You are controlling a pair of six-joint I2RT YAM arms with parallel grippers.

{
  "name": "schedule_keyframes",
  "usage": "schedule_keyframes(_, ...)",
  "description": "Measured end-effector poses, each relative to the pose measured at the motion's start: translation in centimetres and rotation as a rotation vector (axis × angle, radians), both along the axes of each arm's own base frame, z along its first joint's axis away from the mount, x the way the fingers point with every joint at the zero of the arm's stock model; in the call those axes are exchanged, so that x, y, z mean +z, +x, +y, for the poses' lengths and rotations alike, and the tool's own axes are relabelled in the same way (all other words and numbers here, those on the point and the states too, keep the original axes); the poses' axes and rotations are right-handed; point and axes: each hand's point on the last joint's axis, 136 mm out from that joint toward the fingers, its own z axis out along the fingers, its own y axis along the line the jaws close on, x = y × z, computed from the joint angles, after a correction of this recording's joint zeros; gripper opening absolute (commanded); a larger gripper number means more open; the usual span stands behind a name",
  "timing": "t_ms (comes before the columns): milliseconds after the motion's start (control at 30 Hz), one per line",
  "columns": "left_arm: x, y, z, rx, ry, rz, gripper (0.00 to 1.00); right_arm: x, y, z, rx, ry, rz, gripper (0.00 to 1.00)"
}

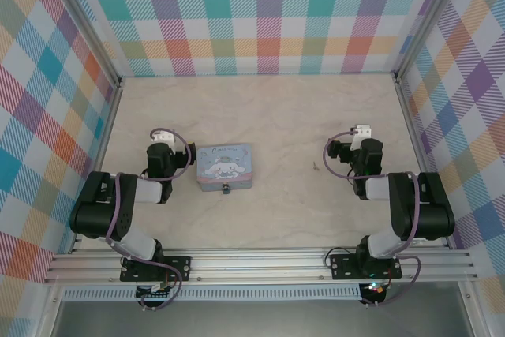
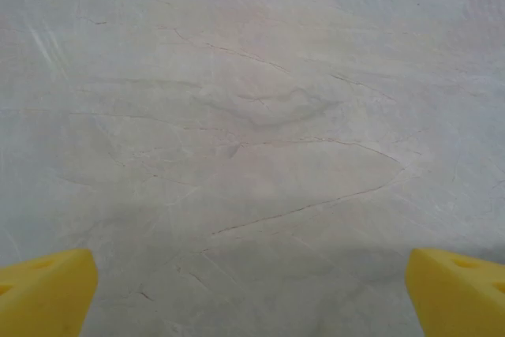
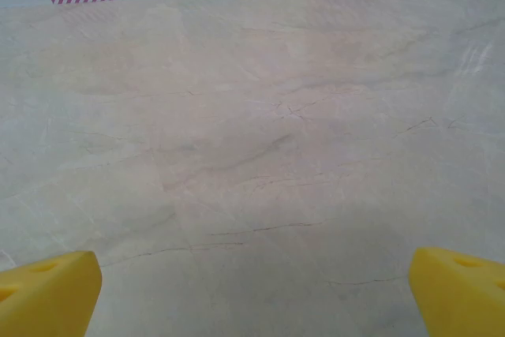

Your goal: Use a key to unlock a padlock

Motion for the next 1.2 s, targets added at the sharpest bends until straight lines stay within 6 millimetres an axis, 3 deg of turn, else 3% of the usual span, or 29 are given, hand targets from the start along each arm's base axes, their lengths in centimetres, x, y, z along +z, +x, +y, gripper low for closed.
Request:
schedule_keyframes(1000, 0.0, -0.3, 0.1, 0.006, 0.001, 0.041, 1.00, 0.0, 0.0, 0.1, 0.003, 0.001, 0.001, 0.99)
schedule_keyframes(1100, 2.6, 0.2, 0.4, 0.034, -0.006, 0.049, 1.00, -0.2, 0.0, 0.2, 0.016, 0.009, 0.010, 1.00)
schedule_keyframes(1200, 7.8, 1.4, 0.4, 0.055, -0.044, -0.010, 1.00, -0.5, -0.1, 0.2, 0.018, 0.016, 0.034, 1.00)
